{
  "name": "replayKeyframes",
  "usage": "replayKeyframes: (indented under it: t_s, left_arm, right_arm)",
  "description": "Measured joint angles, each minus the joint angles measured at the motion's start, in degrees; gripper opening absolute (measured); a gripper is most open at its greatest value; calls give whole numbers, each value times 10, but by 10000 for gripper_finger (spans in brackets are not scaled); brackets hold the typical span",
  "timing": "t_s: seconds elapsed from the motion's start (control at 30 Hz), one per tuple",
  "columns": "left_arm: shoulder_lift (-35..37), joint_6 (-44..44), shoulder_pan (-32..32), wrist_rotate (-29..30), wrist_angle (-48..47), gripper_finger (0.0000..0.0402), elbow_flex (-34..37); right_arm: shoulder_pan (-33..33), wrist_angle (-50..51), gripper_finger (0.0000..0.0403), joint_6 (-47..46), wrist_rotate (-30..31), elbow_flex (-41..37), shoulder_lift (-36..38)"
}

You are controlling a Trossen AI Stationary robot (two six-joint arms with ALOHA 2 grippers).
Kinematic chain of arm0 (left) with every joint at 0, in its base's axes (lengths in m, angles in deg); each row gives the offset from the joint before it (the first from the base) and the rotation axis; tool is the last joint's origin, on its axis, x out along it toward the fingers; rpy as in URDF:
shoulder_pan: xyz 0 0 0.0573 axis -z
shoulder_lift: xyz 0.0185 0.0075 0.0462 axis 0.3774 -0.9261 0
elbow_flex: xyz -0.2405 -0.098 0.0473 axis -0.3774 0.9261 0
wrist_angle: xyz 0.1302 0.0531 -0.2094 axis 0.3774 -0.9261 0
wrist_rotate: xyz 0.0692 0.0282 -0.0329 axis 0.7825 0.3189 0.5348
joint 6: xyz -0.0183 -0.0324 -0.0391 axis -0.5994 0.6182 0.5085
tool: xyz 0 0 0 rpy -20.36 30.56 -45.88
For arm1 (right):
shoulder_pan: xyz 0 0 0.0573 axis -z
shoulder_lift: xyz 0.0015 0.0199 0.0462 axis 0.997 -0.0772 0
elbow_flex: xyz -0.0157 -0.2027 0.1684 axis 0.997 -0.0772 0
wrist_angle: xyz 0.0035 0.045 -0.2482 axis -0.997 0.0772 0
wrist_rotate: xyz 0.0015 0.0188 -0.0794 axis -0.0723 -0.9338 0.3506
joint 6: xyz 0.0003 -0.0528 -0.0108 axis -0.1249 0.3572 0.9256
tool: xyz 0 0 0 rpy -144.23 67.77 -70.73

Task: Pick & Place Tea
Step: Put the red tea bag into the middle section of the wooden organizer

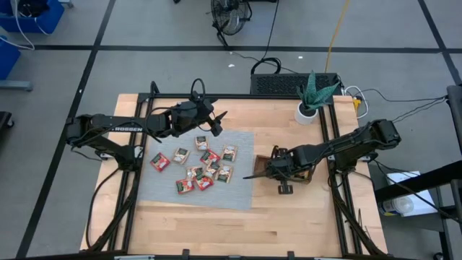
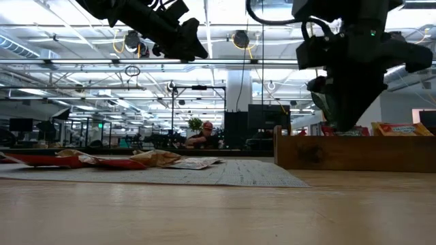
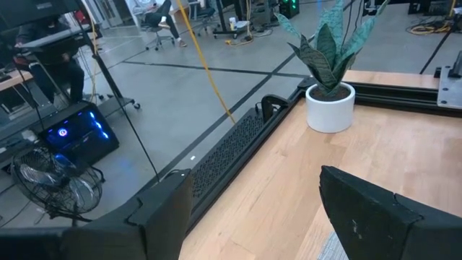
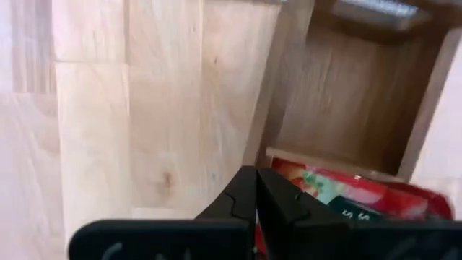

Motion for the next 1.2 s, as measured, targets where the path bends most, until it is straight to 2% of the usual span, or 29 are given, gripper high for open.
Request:
replayKeyframes:
  t_s: [0.47,0.63,0.87,1.2]
  left_arm:
    - [0,2,0,0,0,296,0]
    - [0,2,0,0,-1,296,0]
    - [0,1,0,0,-1,296,0]
    - [0,2,0,0,0,296,0]
  right_arm:
    - [4,-2,0,-13,2,-26,20]
    - [5,1,0,-21,35,-26,54]
    - [5,-22,0,-24,29,-52,44]
    - [8,-99,0,-63,-79,-114,32]
